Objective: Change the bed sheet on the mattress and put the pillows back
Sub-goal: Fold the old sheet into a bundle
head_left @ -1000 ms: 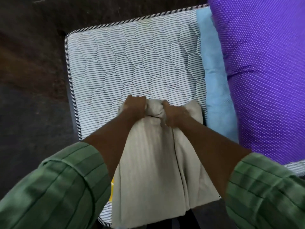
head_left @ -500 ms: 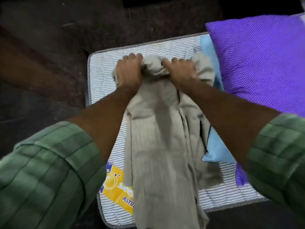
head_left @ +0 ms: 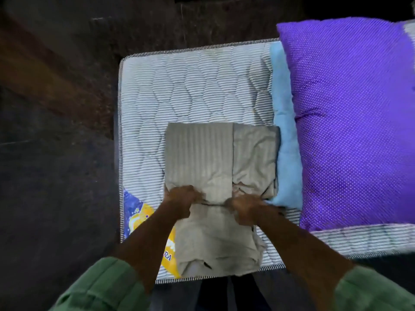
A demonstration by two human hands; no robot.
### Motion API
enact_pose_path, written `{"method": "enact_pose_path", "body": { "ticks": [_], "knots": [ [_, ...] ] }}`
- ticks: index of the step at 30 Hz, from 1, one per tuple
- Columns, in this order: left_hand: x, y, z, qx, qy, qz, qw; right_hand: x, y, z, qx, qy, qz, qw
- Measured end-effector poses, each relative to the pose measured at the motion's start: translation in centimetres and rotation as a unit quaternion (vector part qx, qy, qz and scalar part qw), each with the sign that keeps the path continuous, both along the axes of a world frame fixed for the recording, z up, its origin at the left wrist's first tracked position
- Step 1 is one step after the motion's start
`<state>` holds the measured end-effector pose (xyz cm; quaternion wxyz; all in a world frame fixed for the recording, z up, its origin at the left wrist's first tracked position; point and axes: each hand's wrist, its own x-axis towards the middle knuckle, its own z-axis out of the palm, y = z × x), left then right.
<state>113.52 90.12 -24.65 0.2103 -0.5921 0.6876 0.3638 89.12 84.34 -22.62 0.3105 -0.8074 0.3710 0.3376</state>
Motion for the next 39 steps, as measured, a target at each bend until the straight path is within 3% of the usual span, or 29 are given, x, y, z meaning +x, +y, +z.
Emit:
{"method": "enact_pose_path", "body": {
  "ticks": [3,5,7,9,13,17,20,25,29,32,35,39],
  "knots": [
    [-0.4,-1.8,-0.6,-0.105,-0.017,0.05,0.993,0.8,-1.9,-1.4,-0.154,-0.075,-0.055,0.984],
    [-0.1,-5.4,-0.7,-0.207,-0.027,0.054,0.977,2.3,-6.0,-1.9,-0.257,-0.148,-0.108,0.949],
    [0.5,-9.4,-0.7,-0.287,-0.024,0.069,0.955,3.8,-11.1,-2.1,-0.34,-0.162,-0.137,0.916],
    [1.1,-13.5,-1.1,-0.304,-0.066,0.062,0.949,5.0,-15.7,-2.3,-0.304,-0.089,-0.144,0.938],
    [1.6,-19.5,-2.5,-0.235,-0.123,0.022,0.964,7.0,-19.8,-4.1,-0.195,0.011,-0.045,0.98],
    [1.8,-20.0,-4.4,-0.156,-0.157,0.004,0.975,7.3,-17.9,-6.0,-0.178,-0.029,-0.06,0.982],
    [2.0,-19.6,-3.6,-0.178,-0.139,0.02,0.974,6.5,-16.7,-5.6,-0.19,-0.081,-0.08,0.975],
    [2.2,-19.1,-0.2,-0.298,-0.139,0.09,0.94,7.6,-17.4,-2.2,-0.315,-0.136,-0.074,0.936],
    [2.6,-18.4,3.8,-0.42,-0.122,0.129,0.89,7.7,-17.6,1.0,-0.459,-0.185,-0.085,0.865],
    [1.1,-14.2,5.0,-0.439,-0.098,0.106,0.887,5.9,-13.5,1.5,-0.512,-0.21,-0.11,0.826],
    [-1.7,-5.6,3.2,-0.414,-0.057,0.079,0.905,2.6,-4.7,-0.3,-0.473,-0.198,-0.125,0.849],
    [-4.9,6.8,-1.3,-0.304,0.013,0.044,0.952,-2.3,7.2,-3.9,-0.276,-0.078,-0.105,0.952]
  ]
}}
